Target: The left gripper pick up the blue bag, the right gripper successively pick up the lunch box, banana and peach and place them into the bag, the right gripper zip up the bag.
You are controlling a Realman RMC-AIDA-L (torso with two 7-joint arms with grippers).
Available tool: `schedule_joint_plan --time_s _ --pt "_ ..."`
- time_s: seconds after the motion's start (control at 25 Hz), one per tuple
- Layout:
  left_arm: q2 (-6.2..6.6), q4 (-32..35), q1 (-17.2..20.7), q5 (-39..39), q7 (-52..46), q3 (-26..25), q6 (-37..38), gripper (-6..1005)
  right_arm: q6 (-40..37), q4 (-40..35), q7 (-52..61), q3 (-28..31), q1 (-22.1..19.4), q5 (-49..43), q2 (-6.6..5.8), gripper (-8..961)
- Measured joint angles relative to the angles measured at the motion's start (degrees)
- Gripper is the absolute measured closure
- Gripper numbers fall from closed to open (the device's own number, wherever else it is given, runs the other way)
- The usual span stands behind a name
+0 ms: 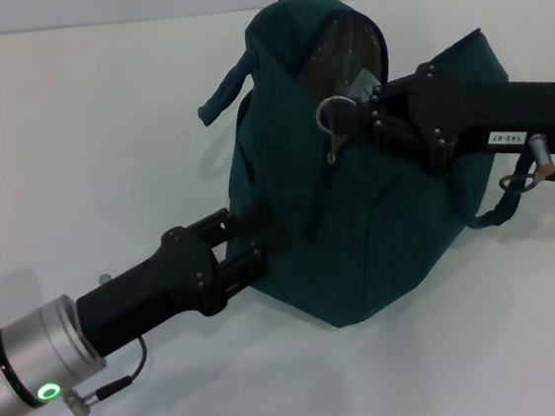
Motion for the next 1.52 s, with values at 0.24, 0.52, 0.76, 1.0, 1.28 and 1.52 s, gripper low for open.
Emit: schedule_joint_plan --time_s 0.24,0.52,0.76,1.0,1.28,1.52 --pt "-0.12 -0.3 -0.6 -0.1 0.4 1.2 -2.0 494 -0.1 0.0 0.0 0.3 -0.4 0.1 0.04 945" --pt "-0.21 -0.4 1.4 -4.1 4.4 0.7 -2.8 491 -0.6 0.0 -0.1 0.1 -0.9 1.5 -0.11 945" --pt "-0.35 -2.4 1.8 -8.4 9.4 0.7 -4.4 489 -0.7 0.0 -0.1 -0.1 -0.9 1.5 -0.09 946" --pt "-0.32 -3.2 0.8 -8.8 12.4 1.8 -4.1 486 -0.7 0.0 -0.2 -0.1 -0.9 1.5 -0.05 945" --pt "-0.26 -3.4 -0.6 -8.7 13.5 2.8 -2.9 422 -0.7 0.0 -0.2 0.3 -1.4 1.5 -0.14 946" --pt "-0.45 -3.9 -2.0 -8.5 13.7 4.3 -4.4 221 -1.2 0.0 -0.1 0.3 -1.5 1.6 -0.03 946"
